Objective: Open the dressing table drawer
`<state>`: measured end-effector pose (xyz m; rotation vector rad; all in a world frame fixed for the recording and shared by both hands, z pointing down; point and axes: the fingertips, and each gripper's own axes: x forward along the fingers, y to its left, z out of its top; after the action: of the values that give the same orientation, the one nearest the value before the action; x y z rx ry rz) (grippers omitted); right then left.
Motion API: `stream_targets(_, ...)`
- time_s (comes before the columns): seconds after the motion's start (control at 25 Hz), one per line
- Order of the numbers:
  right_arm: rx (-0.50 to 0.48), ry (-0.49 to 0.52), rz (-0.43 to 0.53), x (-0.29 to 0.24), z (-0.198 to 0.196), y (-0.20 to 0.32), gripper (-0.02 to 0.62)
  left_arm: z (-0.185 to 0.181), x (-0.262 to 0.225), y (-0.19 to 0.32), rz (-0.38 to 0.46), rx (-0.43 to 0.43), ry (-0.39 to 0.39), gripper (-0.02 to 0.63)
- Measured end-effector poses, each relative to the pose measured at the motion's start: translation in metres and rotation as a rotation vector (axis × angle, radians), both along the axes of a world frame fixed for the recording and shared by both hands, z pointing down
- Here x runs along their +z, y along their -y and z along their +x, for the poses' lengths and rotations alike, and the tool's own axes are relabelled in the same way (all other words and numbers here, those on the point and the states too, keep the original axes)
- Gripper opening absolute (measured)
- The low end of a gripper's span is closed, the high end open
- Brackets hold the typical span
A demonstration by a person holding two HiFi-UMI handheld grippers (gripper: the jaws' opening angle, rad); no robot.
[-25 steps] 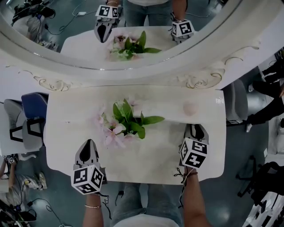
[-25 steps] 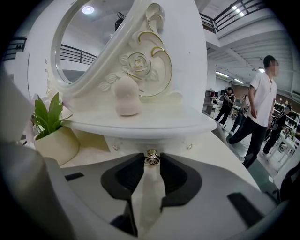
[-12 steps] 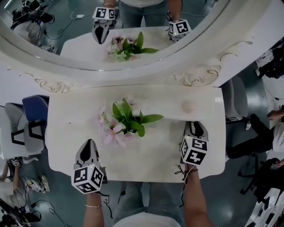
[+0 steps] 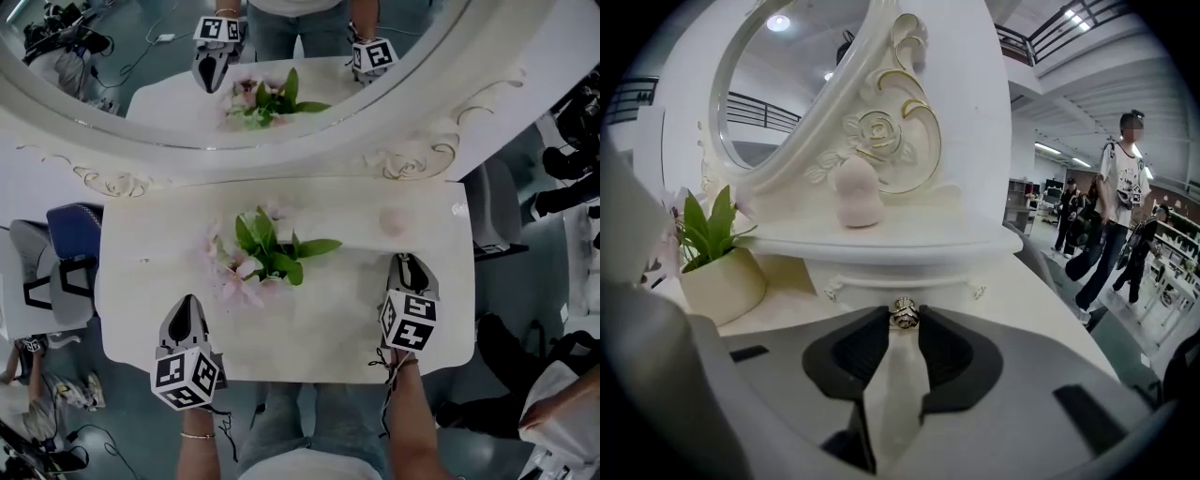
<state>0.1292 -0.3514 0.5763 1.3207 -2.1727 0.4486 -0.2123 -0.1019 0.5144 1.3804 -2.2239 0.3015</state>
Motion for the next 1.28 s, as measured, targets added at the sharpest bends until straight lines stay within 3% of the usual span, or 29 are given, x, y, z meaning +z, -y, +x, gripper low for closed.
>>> stream_targets(1.28, 0.006, 0.01, -0.013, 0.004, 0.01, -0.022, 0.101, -0.007, -0.007, -0.009, 0.009, -0.004, 0.012, 0.018)
